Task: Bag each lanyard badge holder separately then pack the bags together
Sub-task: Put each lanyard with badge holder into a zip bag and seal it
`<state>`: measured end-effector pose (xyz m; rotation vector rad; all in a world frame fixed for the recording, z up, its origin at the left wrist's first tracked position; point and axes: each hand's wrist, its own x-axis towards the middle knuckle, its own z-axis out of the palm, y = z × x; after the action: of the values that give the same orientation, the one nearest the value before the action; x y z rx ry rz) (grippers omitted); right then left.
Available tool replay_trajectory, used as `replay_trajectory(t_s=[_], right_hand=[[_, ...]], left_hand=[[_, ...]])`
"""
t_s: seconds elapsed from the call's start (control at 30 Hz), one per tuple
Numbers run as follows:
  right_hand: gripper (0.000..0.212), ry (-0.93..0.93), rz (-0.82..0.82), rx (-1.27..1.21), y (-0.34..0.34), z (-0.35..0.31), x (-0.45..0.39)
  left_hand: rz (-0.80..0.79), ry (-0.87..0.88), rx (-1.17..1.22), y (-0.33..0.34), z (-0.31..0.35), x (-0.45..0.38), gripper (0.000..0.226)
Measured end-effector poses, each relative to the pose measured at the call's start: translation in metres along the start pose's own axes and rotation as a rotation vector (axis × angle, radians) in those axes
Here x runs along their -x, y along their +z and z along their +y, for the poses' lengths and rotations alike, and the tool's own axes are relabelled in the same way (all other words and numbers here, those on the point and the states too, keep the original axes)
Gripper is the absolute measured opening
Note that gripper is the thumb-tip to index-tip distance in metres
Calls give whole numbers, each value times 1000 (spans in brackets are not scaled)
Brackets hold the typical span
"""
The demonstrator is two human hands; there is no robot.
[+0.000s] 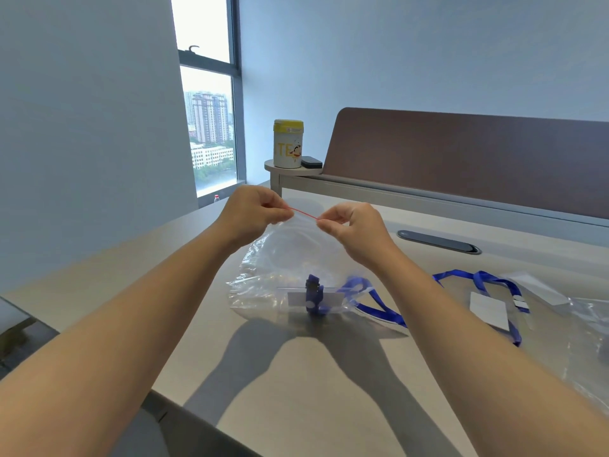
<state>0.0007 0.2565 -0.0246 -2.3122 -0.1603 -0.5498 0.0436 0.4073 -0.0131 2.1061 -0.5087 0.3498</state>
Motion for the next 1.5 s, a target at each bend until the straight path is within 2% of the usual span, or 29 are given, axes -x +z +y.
replay_trajectory(t_s=[0.37, 0.63, 0.7, 0.87, 1.03, 1.33, 1.5], right_hand=[[23, -9, -16, 50, 17, -19, 2], [20, -27, -22, 75, 21, -21, 0], [21, -29, -33, 99, 23, -21, 0], [21, -40, -45, 183, 26, -16, 0], [22, -35, -73, 248, 26, -10, 0], [22, 56, -102, 256, 5, 16, 5], [20, 113, -112, 260, -11, 42, 19]], left_hand=[[13, 17, -6, 3, -7, 5, 16], [-103, 10, 29, 0, -12, 3, 12], [-122, 22, -5, 1, -13, 3, 7], [-118, 83, -185, 11, -15, 5, 10], [-27, 128, -262, 18, -20, 6, 15], [266, -16, -134, 17, -24, 1, 26], [350, -117, -72, 14, -30, 4, 26]])
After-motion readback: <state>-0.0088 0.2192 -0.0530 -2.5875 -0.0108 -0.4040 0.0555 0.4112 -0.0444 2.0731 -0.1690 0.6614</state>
